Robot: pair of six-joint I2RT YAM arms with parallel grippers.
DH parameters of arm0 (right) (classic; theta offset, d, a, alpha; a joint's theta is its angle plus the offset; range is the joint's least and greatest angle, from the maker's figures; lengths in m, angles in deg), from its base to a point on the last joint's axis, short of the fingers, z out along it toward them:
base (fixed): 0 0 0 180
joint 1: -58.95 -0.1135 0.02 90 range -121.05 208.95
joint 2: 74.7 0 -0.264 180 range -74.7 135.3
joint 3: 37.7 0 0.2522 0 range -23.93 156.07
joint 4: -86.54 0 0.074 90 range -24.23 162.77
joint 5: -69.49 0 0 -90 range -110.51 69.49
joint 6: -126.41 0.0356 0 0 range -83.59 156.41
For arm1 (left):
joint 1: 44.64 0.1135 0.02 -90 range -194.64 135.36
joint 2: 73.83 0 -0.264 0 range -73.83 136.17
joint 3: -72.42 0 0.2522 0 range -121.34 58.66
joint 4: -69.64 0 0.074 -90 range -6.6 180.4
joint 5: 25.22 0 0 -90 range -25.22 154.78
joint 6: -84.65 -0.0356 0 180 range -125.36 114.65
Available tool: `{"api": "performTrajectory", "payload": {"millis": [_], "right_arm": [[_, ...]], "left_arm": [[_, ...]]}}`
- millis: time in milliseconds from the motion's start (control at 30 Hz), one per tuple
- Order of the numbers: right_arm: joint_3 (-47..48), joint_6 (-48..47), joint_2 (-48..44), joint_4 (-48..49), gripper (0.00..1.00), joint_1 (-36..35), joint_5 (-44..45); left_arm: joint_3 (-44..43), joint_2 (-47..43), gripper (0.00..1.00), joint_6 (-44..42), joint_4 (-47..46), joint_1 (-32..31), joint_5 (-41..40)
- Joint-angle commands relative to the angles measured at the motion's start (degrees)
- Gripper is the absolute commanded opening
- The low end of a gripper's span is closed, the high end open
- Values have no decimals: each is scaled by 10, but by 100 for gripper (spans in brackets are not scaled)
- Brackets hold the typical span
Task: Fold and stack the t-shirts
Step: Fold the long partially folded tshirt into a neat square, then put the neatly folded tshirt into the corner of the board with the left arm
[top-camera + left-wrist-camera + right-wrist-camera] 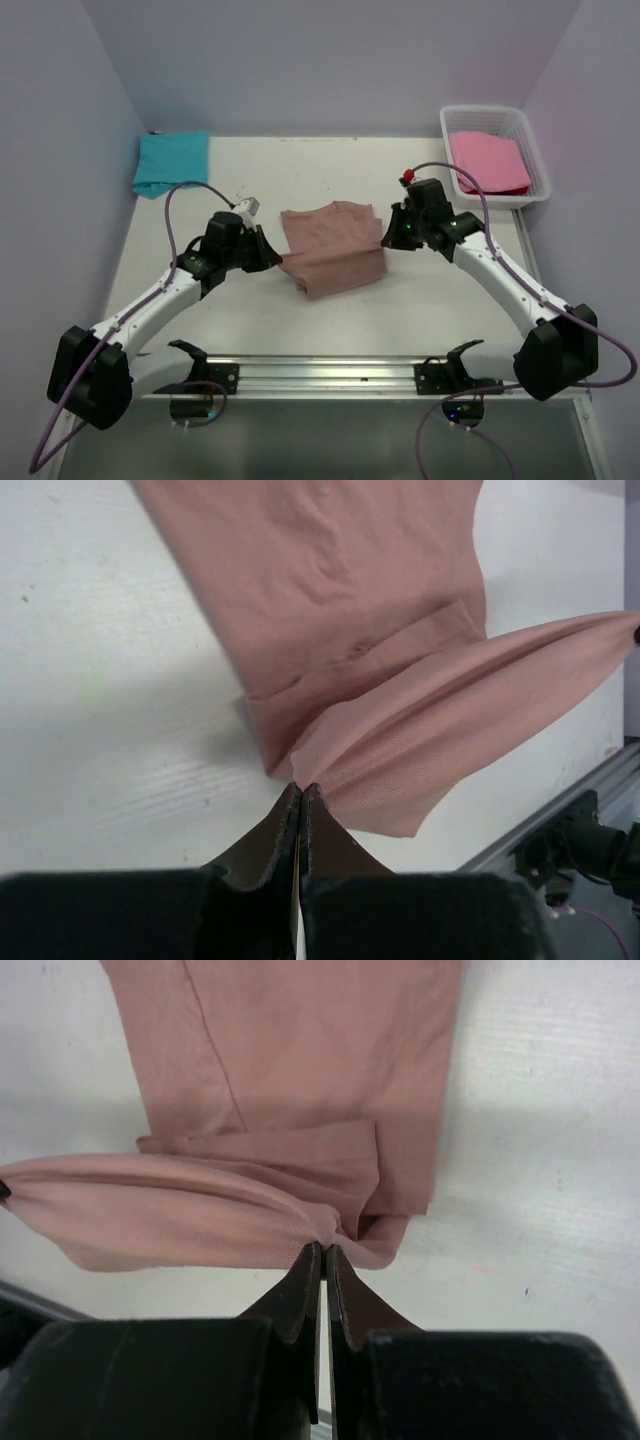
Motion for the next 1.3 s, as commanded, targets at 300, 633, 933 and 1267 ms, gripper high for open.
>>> {"api": "performTrajectory", "payload": {"millis": [300,633,933,1267], "right_arm": [[177,-35,212,98,0,17,74],[743,-35,659,-18,46,56,226],[543,-20,524,143,82,71,201],[415,-34,464,183,5,77,86]], "left_arm": [[-176,235,0,-68,-177,45,-55],[-475,563,30,-56,-151,126,-141],[-425,430,100,-58,-223,145,-210],[-258,328,100,1,-244,141,-27]]}}
